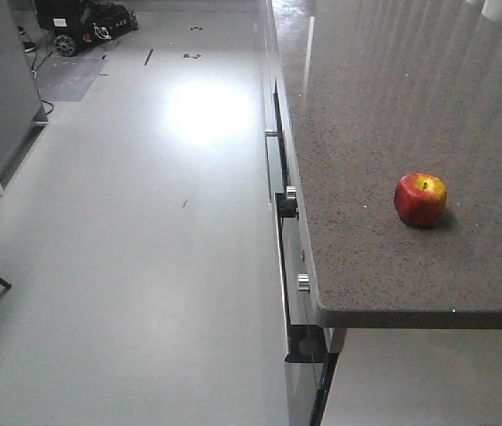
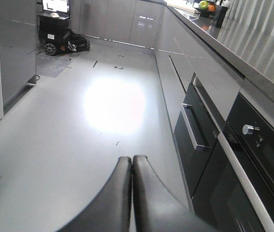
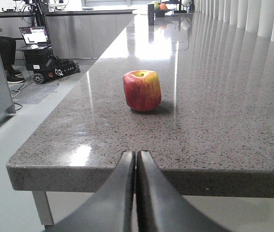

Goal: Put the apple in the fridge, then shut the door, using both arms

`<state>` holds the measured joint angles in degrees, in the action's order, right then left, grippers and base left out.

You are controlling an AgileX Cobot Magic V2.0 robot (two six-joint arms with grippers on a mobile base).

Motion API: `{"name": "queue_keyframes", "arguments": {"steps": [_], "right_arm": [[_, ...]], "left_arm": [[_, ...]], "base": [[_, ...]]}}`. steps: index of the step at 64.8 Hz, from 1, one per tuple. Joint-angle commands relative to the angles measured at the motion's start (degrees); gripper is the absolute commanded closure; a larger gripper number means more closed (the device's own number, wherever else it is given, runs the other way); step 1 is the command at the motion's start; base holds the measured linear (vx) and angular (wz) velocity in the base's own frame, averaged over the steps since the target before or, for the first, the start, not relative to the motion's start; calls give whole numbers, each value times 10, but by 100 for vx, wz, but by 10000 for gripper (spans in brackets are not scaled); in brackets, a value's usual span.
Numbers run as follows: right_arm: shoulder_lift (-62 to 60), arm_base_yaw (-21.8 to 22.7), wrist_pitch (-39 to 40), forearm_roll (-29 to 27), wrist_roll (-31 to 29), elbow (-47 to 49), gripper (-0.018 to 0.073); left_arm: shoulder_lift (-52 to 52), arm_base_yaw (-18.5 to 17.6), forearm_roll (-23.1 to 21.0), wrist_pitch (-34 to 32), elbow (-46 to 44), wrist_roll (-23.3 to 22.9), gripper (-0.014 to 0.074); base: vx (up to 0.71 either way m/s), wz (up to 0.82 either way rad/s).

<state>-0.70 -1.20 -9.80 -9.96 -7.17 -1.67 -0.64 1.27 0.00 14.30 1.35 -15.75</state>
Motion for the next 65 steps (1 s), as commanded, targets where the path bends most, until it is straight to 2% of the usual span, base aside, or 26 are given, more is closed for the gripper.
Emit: {"name": "queue_keyframes", "arguments": {"steps": [1, 65], "right_arm": [[-6, 0, 41, 4, -2, 3, 562], [-6, 0, 42, 5, -7, 3, 562]], "left_arm": [[-9, -1, 0, -42, -10, -5, 603], [-9, -1, 0, -42, -10, -5, 603]], "base": [[0, 0], [0, 0]]}}
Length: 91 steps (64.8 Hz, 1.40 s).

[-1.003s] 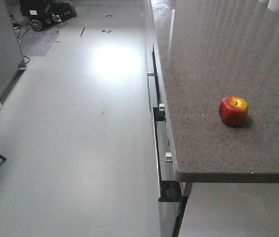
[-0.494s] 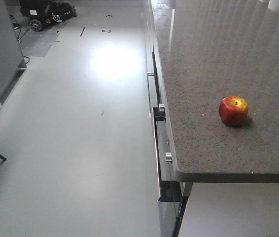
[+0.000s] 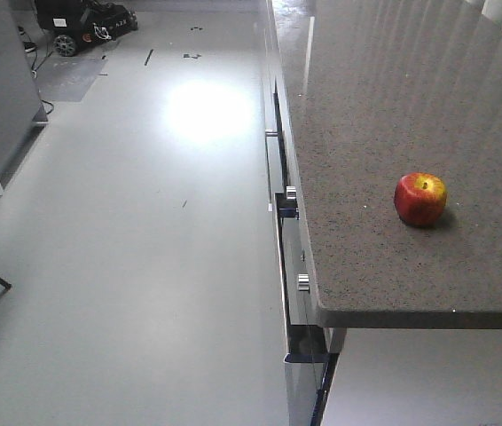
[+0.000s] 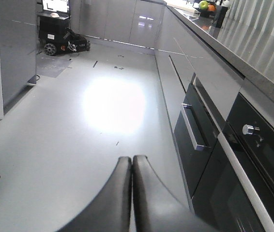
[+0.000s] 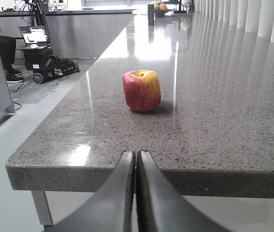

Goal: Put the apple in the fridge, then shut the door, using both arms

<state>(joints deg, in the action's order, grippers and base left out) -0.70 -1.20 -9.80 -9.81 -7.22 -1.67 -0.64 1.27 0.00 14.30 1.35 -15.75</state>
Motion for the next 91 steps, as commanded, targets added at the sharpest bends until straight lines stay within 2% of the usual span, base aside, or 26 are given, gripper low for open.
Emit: {"name": "queue_keyframes", "arguments": {"steps": [1, 7, 18, 21, 26, 34, 42, 49, 53, 59, 65, 75, 80, 91], "right_arm": [[-6, 0, 43, 2, -5, 3, 562], [-6, 0, 56, -37, 21, 3, 562], [-6, 0, 119, -224, 121, 3, 562], [-6, 0, 135, -281, 127, 3, 562], [-6, 0, 139, -320, 114, 11, 562], [-5, 0, 70, -302, 24, 71, 561], [24, 0, -8, -293, -80, 175, 547], [85, 0, -52, -293, -127, 264, 491], [124, 0, -81, -293, -147, 317, 429], [178, 0, -123, -293, -168, 373, 293], [226, 0, -161, -293, -185, 419, 89], [270, 0, -165, -293, -194, 427, -127], [282, 0, -167, -294, -201, 427, -169], [305, 0, -163, -281, -202, 444, -155]], "left_arm": [[-9, -1, 0, -42, -10, -5, 603], [-9, -1, 0, -42, -10, -5, 603], [-9, -1, 0, -42, -10, -5, 603], [-9, -1, 0, -42, -10, -5, 603], [-9, -1, 0, -42, -10, -5, 603], [-9, -1, 0, -42, -10, -5, 603], [-9, -1, 0, -42, -10, -5, 603], [-9, -1, 0, -42, -10, -5, 603], [-9, -1, 0, -42, -10, -5, 603], [-9, -1, 0, -42, -10, -5, 603], [-9, -1, 0, -42, -10, -5, 603], [-9, -1, 0, -42, -10, -5, 603], [-9, -1, 0, -42, -10, -5, 603], [-9, -1, 0, -42, -10, -5, 603]], "base": [[0, 0], [0, 0], [0, 0], [0, 0], [0, 0], [0, 0], [0, 0], [0, 0], [0, 0], [0, 0], [0, 0], [0, 0], [0, 0], [0, 0]]}}
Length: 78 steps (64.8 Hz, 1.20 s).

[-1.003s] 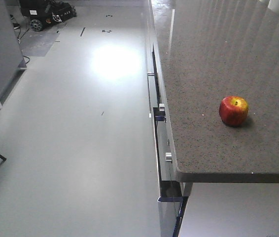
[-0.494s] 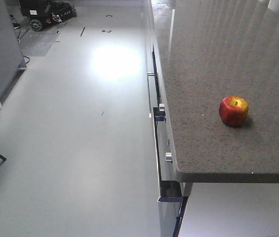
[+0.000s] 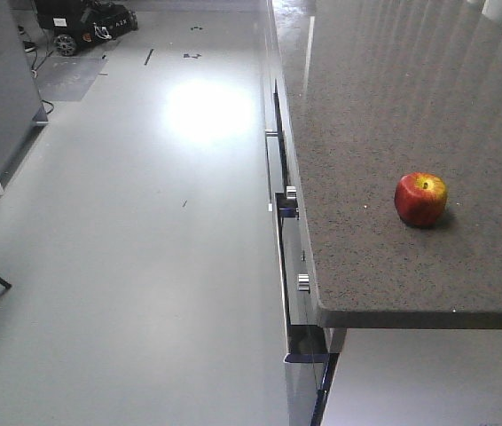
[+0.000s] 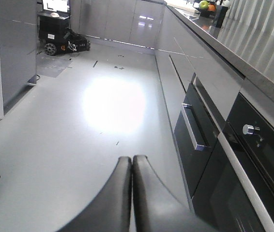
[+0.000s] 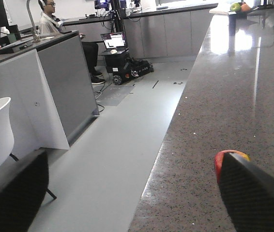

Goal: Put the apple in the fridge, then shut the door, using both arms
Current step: 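Move the right gripper over the red-and-yellow apple on the countertop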

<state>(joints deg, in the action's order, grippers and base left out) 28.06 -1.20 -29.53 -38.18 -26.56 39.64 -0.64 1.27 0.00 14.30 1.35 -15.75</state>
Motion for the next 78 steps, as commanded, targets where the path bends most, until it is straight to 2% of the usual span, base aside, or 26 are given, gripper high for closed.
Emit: {"name": "queue_keyframes", "arguments": {"steps": [1, 16, 22, 45, 63, 78], "right_arm": [[21, 0, 33, 6, -8, 35, -155], [113, 0, 34, 54, 20, 151, -144], [161, 0, 33, 75, 73, 202, -138], [348, 0, 19, 248, 192, 341, -124], [470, 0, -24, 264, 222, 454, -115], [574, 2, -84, 329, 256, 551, -109]], "left_arm": [[-9, -1, 0, -42, -10, -5, 603], [-9, -1, 0, -42, -10, -5, 603], [-9, -1, 0, -42, -10, -5, 603], [-9, -1, 0, -42, -10, -5, 603], [-9, -1, 0, -42, -10, -5, 603], [-9, -1, 0, -42, -10, -5, 603]], "base": [[0, 0], [0, 0], [0, 0], [0, 0], [0, 0], [0, 0]]}}
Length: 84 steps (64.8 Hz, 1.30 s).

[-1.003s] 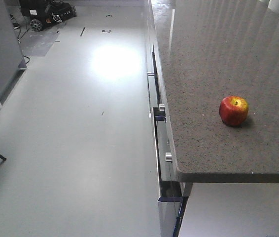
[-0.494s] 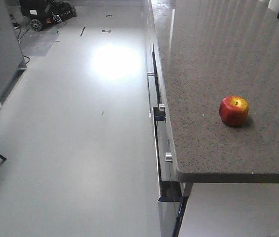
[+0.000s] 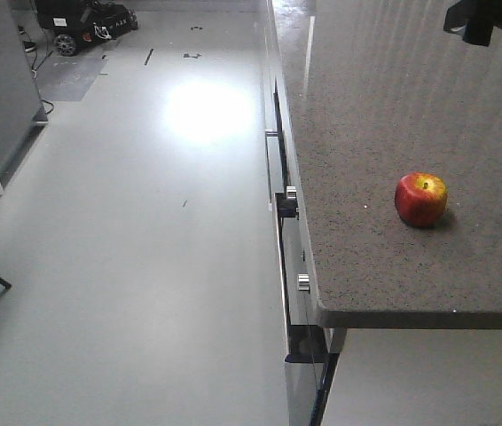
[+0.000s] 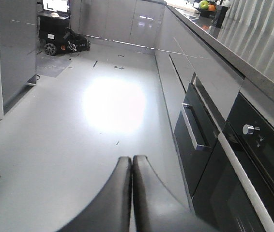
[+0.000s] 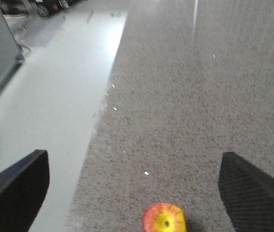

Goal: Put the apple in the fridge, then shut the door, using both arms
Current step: 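Move the right gripper over the red-and-yellow apple on the countertop, then close the right gripper around the apple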

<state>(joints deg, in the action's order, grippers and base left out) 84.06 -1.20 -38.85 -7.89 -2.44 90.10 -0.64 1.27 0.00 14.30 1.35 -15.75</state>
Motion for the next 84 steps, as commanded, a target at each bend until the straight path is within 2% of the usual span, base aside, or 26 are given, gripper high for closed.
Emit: {"name": "queue_keyframes", "arguments": {"steps": [1, 22, 32, 37, 84], "right_arm": [[21, 2, 5, 29, 17, 51, -109], [152, 2, -46, 34, 24, 99, -100], [193, 2, -55, 60, 36, 99, -94], [206, 2, -55, 79, 46, 99, -92], [281, 2, -89, 75, 40, 99, -73]], "left_arm": [[-9, -1, 0, -42, -10, -5, 603], [-9, -1, 0, -42, -10, -5, 603], [-9, -1, 0, -42, -10, -5, 603], [-9, -1, 0, -42, -10, -5, 603], [-9, -1, 0, -42, -10, -5, 603]], "base": [[0, 0], [0, 0], [0, 0], [0, 0], [0, 0]]}}
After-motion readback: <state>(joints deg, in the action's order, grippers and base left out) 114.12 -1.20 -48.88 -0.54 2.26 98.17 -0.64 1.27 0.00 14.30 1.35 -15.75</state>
